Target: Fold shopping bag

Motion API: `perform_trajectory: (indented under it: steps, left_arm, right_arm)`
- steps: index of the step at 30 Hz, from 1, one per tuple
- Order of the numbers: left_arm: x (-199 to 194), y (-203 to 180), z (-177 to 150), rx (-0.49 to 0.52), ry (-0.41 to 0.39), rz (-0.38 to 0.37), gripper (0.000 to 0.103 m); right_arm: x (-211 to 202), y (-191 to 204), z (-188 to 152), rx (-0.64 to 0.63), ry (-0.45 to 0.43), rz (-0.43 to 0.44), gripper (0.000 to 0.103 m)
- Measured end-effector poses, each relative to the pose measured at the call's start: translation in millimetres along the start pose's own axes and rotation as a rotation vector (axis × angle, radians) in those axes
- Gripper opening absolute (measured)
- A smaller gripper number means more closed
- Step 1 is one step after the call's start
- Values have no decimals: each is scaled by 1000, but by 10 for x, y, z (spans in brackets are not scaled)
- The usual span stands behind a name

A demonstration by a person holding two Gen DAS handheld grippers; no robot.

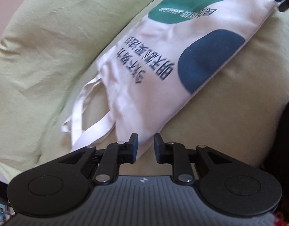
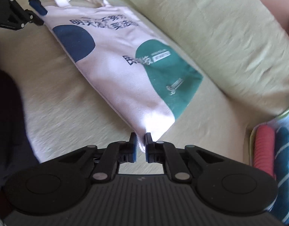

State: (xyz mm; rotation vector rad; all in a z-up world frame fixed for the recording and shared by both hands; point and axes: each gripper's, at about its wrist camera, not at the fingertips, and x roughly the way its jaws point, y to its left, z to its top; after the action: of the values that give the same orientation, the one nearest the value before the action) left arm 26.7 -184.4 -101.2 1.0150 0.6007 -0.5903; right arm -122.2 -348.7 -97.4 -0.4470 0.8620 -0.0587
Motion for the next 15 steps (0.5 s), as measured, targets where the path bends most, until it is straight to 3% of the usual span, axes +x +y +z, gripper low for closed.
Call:
perform_trajectory:
  steps: [2, 5, 7, 9, 12, 15]
  left_arm:
    - [-194, 120, 31, -43, -46, -51, 29]
    - [-480, 316, 123, -129, -156, -137, 32]
    - [-426, 377, 295, -191, -213, -201, 33]
    - [-233, 339, 462, -219, -216, -254, 33]
    - [89, 185, 661, -229, -193, -299, 27]
    - [367, 89, 630, -212, -147, -235, 29]
  right_arm:
    - [-119, -42, 23, 58, -25, 13, 20]
    - [-325, -263, 169, 235, -137, 53, 20]
    - [-329, -381, 303, 380, -225, 112, 21]
    - [-166, -384, 433, 495, -268, 190, 21]
    - [230, -225, 599, 587, -244, 250, 20]
    - [513, -108, 566, 622, -201, 230, 20]
